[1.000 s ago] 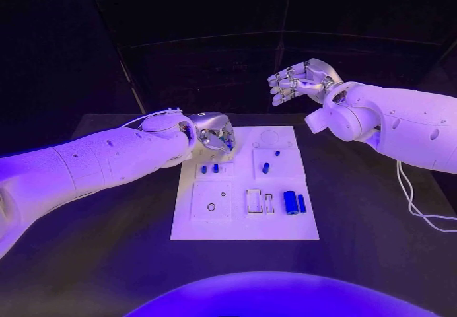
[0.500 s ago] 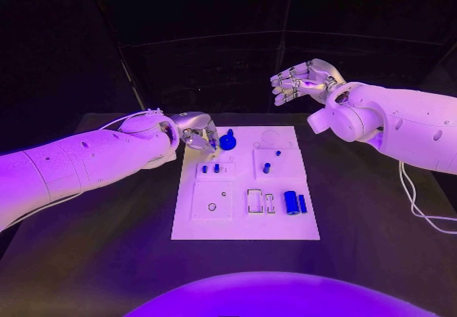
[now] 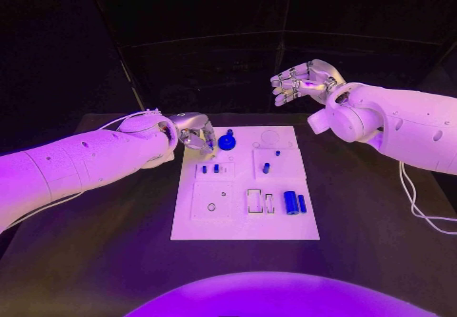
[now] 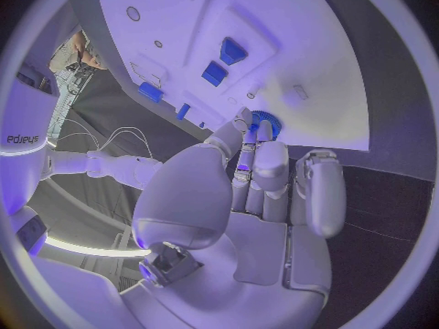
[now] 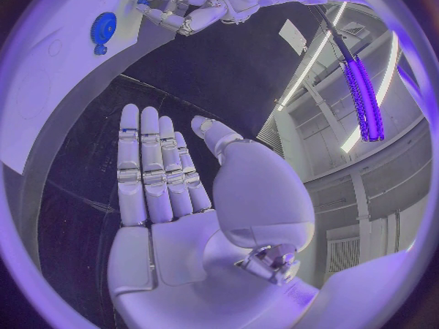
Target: Assemble the parts on the task board
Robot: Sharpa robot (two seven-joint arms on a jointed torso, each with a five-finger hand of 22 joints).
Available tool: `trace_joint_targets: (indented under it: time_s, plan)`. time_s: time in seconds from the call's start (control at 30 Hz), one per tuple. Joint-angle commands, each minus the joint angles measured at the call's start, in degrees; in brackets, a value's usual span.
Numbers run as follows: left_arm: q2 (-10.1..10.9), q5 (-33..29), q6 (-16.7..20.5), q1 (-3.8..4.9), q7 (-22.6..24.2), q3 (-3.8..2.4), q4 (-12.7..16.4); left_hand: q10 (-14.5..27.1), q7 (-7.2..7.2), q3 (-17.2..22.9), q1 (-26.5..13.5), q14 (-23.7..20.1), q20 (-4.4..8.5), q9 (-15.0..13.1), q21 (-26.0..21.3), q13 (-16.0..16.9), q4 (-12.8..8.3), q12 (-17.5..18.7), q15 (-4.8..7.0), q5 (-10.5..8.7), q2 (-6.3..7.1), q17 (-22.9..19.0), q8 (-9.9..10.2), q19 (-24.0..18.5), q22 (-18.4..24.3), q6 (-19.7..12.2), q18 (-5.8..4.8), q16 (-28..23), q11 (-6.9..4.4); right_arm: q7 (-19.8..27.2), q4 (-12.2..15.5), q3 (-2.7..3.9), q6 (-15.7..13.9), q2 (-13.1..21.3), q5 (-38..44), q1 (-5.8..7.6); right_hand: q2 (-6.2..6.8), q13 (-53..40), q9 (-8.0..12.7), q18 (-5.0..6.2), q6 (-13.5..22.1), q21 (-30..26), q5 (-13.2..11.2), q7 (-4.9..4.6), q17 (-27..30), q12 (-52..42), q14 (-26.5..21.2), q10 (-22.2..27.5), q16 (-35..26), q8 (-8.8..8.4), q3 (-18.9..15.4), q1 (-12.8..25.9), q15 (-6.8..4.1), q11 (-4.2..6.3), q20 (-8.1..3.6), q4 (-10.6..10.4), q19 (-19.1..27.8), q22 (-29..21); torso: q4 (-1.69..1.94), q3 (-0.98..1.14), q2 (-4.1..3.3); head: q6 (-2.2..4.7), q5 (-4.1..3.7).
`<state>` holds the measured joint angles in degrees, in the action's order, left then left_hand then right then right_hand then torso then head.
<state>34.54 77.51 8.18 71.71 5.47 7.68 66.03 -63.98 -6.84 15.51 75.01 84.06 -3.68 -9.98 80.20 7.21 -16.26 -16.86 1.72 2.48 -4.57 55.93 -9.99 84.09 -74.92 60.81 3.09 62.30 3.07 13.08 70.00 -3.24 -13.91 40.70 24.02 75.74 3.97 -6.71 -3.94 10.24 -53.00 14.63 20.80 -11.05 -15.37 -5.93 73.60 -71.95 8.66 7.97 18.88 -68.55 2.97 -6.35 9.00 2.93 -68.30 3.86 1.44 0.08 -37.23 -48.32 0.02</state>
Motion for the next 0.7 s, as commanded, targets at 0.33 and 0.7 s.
trace_joint_targets:
  time_s: [0.33,0.7]
  plan:
    - [-1.39,-0.15,-2.48,-0.66,-0.66,0.03,-1.60,-0.42,-0.14,0.39,-0.13,0.77,-0.09,0.13,0.07,-0.08,-0.02,0.11,0.19,0.21,0.37,-0.05,0.37,2.64,-3.99,0.29,-0.44,-0.13,0.00,0.79,0.08,0.04,0.24,-0.06,-0.02,0.09,-0.14,0.09,-0.06,0.29,0.21,-0.29,0.34,-0.01,-0.07,0.24,0.24,-0.14,-0.29,0.21,-0.04,-0.31,0.14,-0.09,0.01,-0.20,-0.44,-0.04,-0.04,-0.01,-0.06,-0.21,-0.10]
    - [-1.74,-0.14,-3.42,-1.02,-0.77,0.06,-1.84,-0.43,-0.15,0.40,-0.15,0.77,-0.09,0.15,0.10,-0.10,-0.01,0.14,0.18,0.21,0.40,-0.06,0.40,2.65,-4.02,0.29,-0.45,-0.13,0.01,0.79,0.09,0.04,0.23,-0.08,-0.02,0.09,-0.14,0.09,-0.06,0.29,0.21,-0.29,0.34,-0.01,-0.07,0.24,0.24,-0.14,-0.29,0.21,-0.04,-0.31,0.14,-0.09,0.01,-0.20,-0.44,-0.04,0.05,0.01,-0.02,-0.39,-0.21]
